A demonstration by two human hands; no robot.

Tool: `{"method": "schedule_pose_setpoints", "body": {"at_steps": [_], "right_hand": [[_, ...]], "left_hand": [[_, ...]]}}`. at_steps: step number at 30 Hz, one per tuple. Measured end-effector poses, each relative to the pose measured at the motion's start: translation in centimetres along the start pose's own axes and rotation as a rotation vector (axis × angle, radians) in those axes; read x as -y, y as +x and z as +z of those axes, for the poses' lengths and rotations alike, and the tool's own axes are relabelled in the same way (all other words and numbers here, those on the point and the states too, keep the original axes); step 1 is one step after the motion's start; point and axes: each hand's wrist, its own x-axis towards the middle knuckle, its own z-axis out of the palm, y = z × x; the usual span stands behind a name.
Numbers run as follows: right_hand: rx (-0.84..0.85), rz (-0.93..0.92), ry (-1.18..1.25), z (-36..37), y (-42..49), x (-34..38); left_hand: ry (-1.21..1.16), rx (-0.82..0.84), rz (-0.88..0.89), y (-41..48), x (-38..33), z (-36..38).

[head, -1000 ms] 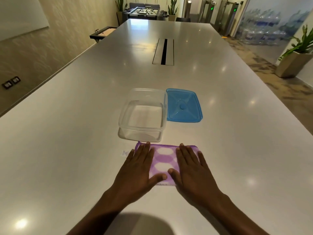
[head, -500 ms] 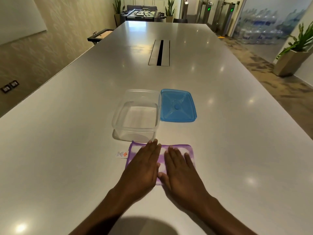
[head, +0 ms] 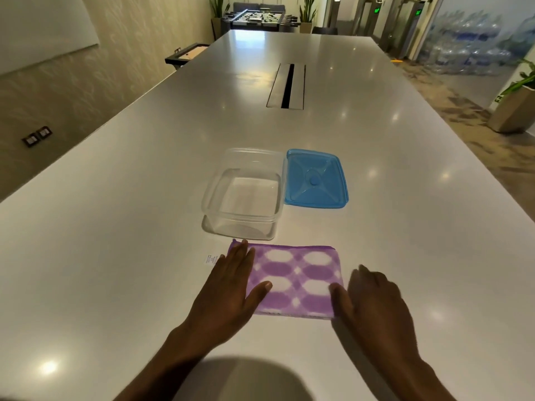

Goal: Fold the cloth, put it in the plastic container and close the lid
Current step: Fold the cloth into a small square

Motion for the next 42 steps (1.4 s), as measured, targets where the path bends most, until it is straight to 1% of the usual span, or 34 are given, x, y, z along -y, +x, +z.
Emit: {"method": "schedule_pose_setpoints", "body": {"at_steps": [2,7,11,14,17,21,24,25,26,28,31,32,33,35,36,37,39,42], "right_hand": [[0.043,0.065,0.052,-0.8,0.4,0.3],[0.173,0.134,0.358,-0.5,1.5,1.9],[0.134,0.159,0.546,-0.9,2.2,3.3],[0.1,0.111,0.597,-1.7,2.3,4.8],[0.077,0.024,0.613,-2.7,2.1,6.8],[0.043,-0.161,0.549,-3.3,1.0,10.0],[-0.077,-0.374,0.353,-2.5,-0.3,11.8],[-0.068,-0.4,0.285,-2.1,-0.6,12.1],[-0.022,-0.4,0.24,-1.7,-0.8,12.5],[0.096,-0.413,0.21,-0.7,-1.3,12.6],[0.165,-0.519,0.183,0.6,-1.3,12.6],[0.215,-0.504,0.185,1.0,-1.3,12.6],[0.252,-0.484,0.196,1.5,-1.4,12.5],[0.243,-0.482,0.172,2.5,-1.3,11.9],[0.228,-0.491,0.155,2.9,-1.2,11.7],[0.233,-0.491,0.144,3.2,-1.3,11.7],[0.257,-0.479,0.084,3.7,-1.3,11.7],[0.283,-0.492,-0.007,4.4,-1.2,11.8]], "left_hand": [[0.024,0.004,0.006,0.0,-0.1,0.0],[0.136,0.014,-0.023,0.2,-0.5,0.5],[0.153,-0.006,-0.025,0.2,-0.2,0.9],[0.155,-0.018,-0.012,0.3,-0.1,1.0],[0.121,-0.027,0.011,0.2,0.0,0.9],[0.021,-0.054,0.051,0.1,0.3,0.6],[-0.089,-0.078,0.066,0.1,0.3,0.5],[-0.11,-0.086,0.068,0.1,0.2,0.5],[-0.139,-0.084,0.056,0.0,0.2,0.5],[-0.155,-0.02,0.024,0.1,0.3,0.4],[-0.093,0.076,0.041,0.3,0.5,0.5],[-0.145,0.103,0.037,0.3,0.6,0.4],[-0.269,0.118,0.02,0.3,0.8,0.1],[-0.568,0.137,-0.001,-0.2,1.4,-1.3],[-0.634,0.148,0.017,-0.6,2.0,-2.0],[-0.649,0.162,0.042,-1.0,2.6,-2.7],[-0.679,0.132,0.065,-1.5,3.3,-3.8],[-0.72,-0.014,0.048,-1.5,3.0,-5.2]]}}
